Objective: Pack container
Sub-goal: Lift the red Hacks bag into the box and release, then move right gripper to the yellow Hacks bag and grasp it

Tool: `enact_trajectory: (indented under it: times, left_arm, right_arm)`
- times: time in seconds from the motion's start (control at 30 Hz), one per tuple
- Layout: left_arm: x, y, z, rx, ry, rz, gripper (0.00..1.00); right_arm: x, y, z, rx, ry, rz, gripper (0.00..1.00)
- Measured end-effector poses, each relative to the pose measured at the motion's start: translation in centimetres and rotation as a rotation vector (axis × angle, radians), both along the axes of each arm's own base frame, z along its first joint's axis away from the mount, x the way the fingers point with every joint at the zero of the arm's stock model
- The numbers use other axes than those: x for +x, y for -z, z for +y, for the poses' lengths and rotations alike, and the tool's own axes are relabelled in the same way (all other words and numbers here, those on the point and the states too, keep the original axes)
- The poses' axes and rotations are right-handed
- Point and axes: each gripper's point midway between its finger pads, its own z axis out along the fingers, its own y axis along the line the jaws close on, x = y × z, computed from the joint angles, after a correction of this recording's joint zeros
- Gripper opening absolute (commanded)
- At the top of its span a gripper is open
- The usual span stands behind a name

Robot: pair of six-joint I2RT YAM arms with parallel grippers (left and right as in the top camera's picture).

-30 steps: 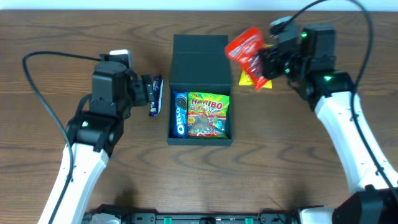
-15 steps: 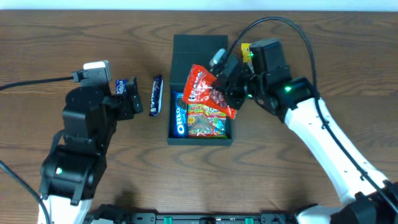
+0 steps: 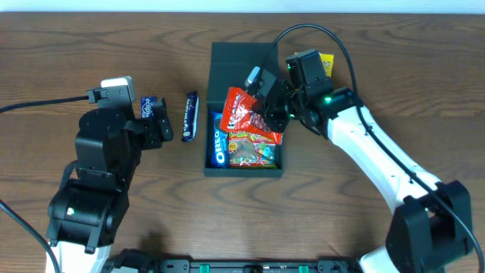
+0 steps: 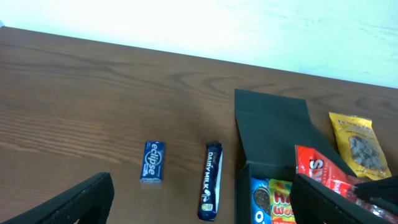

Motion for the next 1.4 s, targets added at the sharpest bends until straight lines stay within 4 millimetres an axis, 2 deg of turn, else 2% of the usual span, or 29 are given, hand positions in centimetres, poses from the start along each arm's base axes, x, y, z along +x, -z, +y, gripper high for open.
enact_trajectory:
  times: [0.03, 0.07, 0.1, 0.3, 0.43, 0.53, 0.63, 0.73, 0.83, 0.93, 1.1, 1.17, 1.4]
  left_arm:
    - [0.0, 0.0, 0.0, 0.001, -0.002, -0.001, 0.92]
    - [0.0, 0.0, 0.1, 0.001, -0.003, 0.000, 0.92]
    - [0.0, 0.0, 0.1, 0.001, -0.003, 0.000, 0.92]
    - [0.0, 0.0, 0.1, 0.002, -0.003, 0.000, 0.92]
    - [0.0, 0.0, 0.1, 0.002, -0.003, 0.001, 0.92]
    - [0.0, 0.1, 0.1, 0.002, -0.003, 0.003, 0.92]
    - [-0.1, 0.2, 0.1, 0.004, -0.003, 0.011, 0.92]
    - [-0.2, 0.3, 0.1, 0.004, -0.003, 0.013, 0.92]
    - [-0.2, 0.3, 0.1, 0.004, -0.003, 0.014, 0.92]
    - [-0.2, 0.3, 0.1, 0.005, -0.003, 0.014, 0.92]
    - [-0.2, 0.4, 0.1, 0.005, -0.003, 0.016, 0.92]
    - [-0.2, 0.4, 0.1, 0.005, -0.003, 0.017, 0.92]
    - [-0.2, 0.4, 0.1, 0.006, -0.003, 0.020, 0.92]
  right_arm:
    - [0.0, 0.1, 0.0, 0.000, -0.002, 0.003, 0.23]
    - [0.1, 0.2, 0.1, 0.000, -0.004, -0.001, 0.73]
    - [0.2, 0.2, 0.1, 0.001, 0.000, -0.003, 0.87]
    - [2.2, -0.3, -0.5, -0.023, 0.071, -0.076, 0.89]
    - [5.1, -1.5, -1.7, -0.008, 0.210, -0.140, 0.93]
    - [7.4, -2.3, -3.6, -0.001, 0.338, -0.180, 0.95]
    - [9.7, -3.0, -6.8, -0.013, 0.483, -0.223, 0.94]
    - [11.4, -3.5, -9.8, -0.016, 0.597, -0.249, 0.93]
    - [12.5, -3.2, -11.6, -0.005, 0.668, -0.244, 0.93]
    - [13.6, -1.3, -13.3, 0.003, 0.742, -0.204, 0.92]
    - [15.2, 3.7, -15.4, 0.001, 0.848, -0.112, 0.89]
    - [15.7, 5.5, -15.8, 0.006, 0.881, -0.082, 0.89]
    - [16.8, 10.3, -16.4, 0.000, 0.959, -0.038, 0.79]
